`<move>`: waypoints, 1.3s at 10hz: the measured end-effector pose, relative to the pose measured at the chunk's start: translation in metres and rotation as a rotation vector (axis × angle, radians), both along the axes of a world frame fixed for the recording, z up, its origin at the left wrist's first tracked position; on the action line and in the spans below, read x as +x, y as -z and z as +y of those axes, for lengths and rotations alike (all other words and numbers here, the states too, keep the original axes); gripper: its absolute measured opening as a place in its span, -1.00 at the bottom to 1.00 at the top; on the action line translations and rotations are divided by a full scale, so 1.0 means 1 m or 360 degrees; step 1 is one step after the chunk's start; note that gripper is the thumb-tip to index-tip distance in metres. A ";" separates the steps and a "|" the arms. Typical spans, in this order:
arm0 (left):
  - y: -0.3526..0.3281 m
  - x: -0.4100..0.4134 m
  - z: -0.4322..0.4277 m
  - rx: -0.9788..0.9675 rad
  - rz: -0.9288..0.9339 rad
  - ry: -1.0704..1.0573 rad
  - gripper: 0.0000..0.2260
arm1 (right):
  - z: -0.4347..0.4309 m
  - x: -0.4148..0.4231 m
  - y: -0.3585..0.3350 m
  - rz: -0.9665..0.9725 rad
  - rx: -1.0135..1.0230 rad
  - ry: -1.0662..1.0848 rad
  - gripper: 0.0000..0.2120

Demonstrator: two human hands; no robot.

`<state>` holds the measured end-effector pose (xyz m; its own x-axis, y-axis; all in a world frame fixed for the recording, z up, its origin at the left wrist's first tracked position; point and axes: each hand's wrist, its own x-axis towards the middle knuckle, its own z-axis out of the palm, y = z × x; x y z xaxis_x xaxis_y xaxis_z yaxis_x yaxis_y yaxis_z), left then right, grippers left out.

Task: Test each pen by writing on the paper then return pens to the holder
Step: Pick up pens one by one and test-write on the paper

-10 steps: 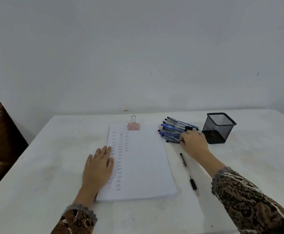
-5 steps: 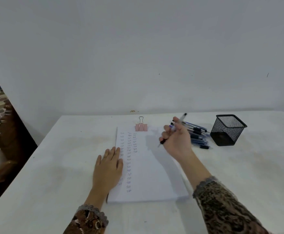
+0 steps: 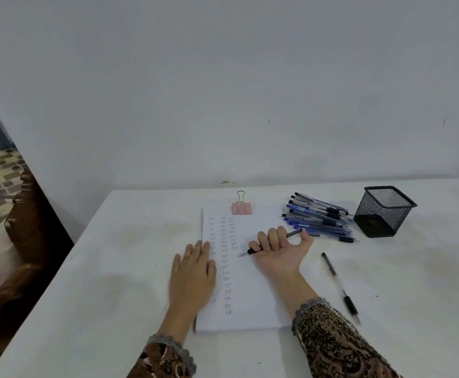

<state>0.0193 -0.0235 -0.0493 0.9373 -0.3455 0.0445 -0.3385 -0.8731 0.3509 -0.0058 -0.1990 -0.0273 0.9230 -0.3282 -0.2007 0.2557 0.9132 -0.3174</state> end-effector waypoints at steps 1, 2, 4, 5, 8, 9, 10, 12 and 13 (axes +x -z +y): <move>0.000 0.000 0.000 -0.0006 0.0001 0.0010 -0.54 | 0.000 0.005 -0.002 -0.0022 0.0014 0.0054 -0.47; 0.000 0.000 0.000 -0.0016 0.0002 0.0011 -0.54 | -0.002 0.017 -0.005 0.0011 -0.0075 0.0101 -0.64; -0.001 0.000 0.001 -0.0034 0.0022 0.0010 -0.54 | -0.002 0.032 -0.001 0.0265 -0.0823 0.0036 -0.45; -0.001 -0.001 0.001 -0.0044 0.0019 0.0008 -0.54 | 0.004 0.031 0.000 0.0231 -0.1173 -0.0039 -0.81; -0.001 0.000 0.000 -0.0041 0.0017 -0.0004 -0.54 | 0.013 0.031 0.010 0.0460 -0.1820 0.0111 -0.50; -0.001 -0.001 0.000 -0.0046 0.0028 -0.0007 -0.54 | 0.018 0.028 0.008 0.0473 -0.2043 0.0078 -0.53; -0.002 -0.001 0.000 -0.0045 0.0031 -0.0004 -0.54 | 0.020 0.027 0.007 0.0461 -0.2128 0.0064 -0.56; -0.001 -0.001 0.000 -0.0038 0.0023 -0.0010 -0.54 | 0.023 0.024 0.005 0.0394 -0.2170 -0.0020 -0.54; -0.001 -0.001 0.000 -0.0032 0.0018 -0.0007 -0.54 | 0.022 0.025 0.007 0.0424 -0.2221 0.0026 -0.54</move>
<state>0.0186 -0.0237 -0.0481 0.9393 -0.3406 0.0406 -0.3305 -0.8673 0.3723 0.0192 -0.1771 -0.0345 0.9039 -0.4084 0.1271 0.0536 -0.1865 -0.9810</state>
